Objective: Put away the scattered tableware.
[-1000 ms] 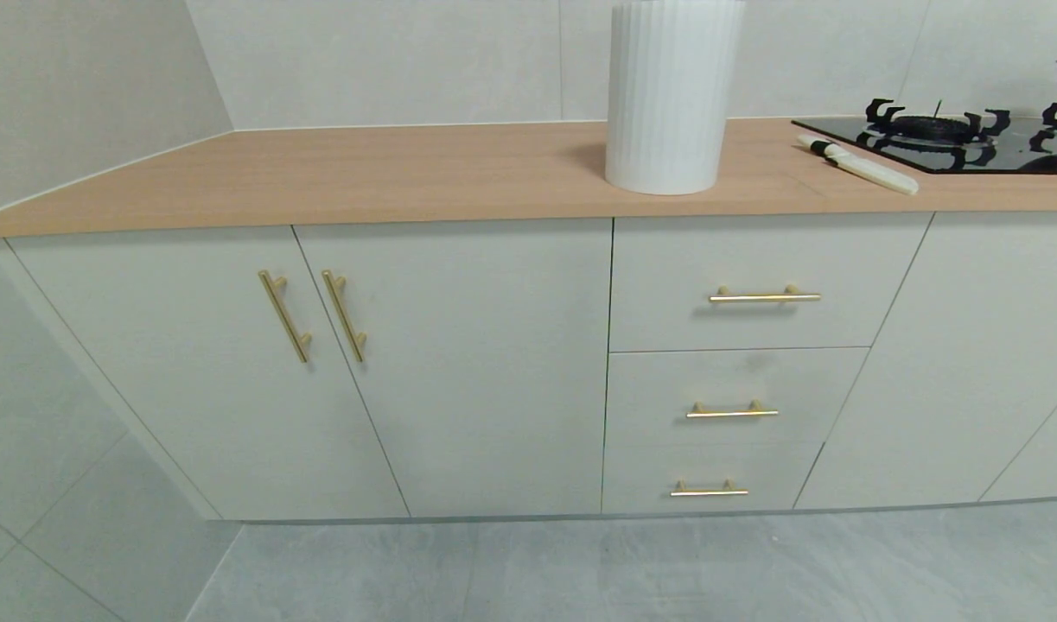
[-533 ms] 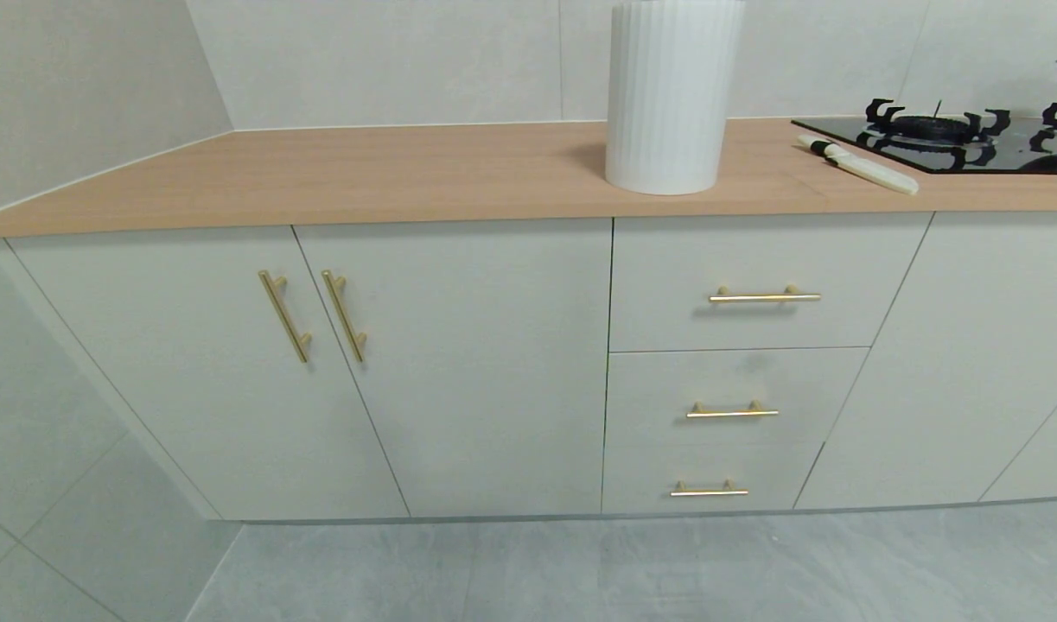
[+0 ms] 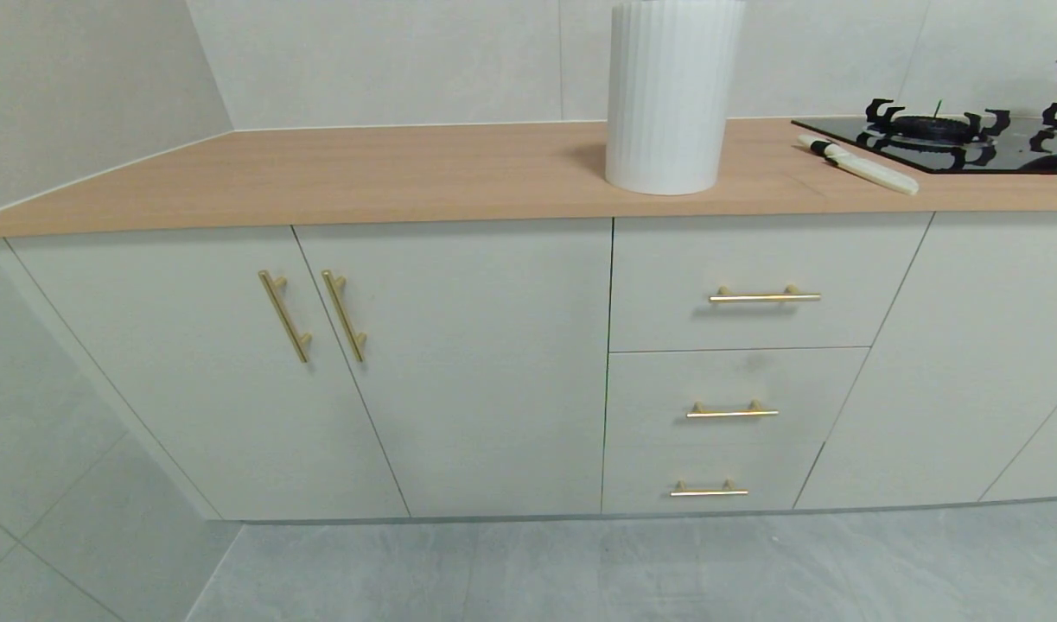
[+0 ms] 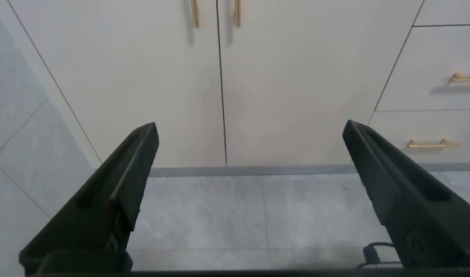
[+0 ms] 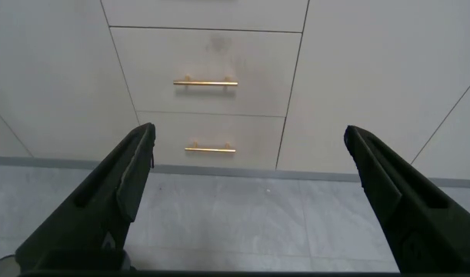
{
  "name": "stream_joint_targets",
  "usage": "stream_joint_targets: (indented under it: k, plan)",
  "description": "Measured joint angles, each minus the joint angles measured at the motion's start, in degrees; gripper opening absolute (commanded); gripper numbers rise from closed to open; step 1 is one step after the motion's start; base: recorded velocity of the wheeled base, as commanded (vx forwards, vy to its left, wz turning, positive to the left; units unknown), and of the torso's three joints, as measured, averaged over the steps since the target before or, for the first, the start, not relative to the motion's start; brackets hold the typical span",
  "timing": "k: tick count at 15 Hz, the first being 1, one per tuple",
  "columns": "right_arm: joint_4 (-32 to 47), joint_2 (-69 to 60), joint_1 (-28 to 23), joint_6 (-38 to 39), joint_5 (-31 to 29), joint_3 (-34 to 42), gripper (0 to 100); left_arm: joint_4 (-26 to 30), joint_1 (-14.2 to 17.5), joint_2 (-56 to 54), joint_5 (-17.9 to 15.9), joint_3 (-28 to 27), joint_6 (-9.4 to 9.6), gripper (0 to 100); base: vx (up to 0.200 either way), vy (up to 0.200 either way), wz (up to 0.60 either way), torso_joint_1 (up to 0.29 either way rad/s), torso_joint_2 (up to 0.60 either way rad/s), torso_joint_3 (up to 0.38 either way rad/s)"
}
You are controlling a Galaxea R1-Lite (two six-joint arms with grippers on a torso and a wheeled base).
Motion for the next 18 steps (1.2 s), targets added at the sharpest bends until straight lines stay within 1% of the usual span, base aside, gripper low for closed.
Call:
stream_joint_targets:
  k: [3, 9, 18]
  plan:
    - [0.0, 0.0, 0.0, 1.5, -0.1, 0.0, 100, 0.0, 0.0, 0.0, 0.0, 0.0, -0.09, 100, 0.0, 0.0, 0.0, 0.0, 0.0, 0.0]
    - [0.0, 0.0, 0.0, 1.8, -0.2, 0.0, 100, 0.0, 0.0, 0.0, 0.0, 0.0, -0.13, 100, 0.0, 0.0, 0.0, 0.0, 0.0, 0.0]
    - [0.1, 0.0, 0.0, 2.0, -0.3, 0.0, 100, 0.0, 0.0, 0.0, 0.0, 0.0, -0.23, 100, 0.2, 0.0, 0.0, 0.003, 0.0, 0.0]
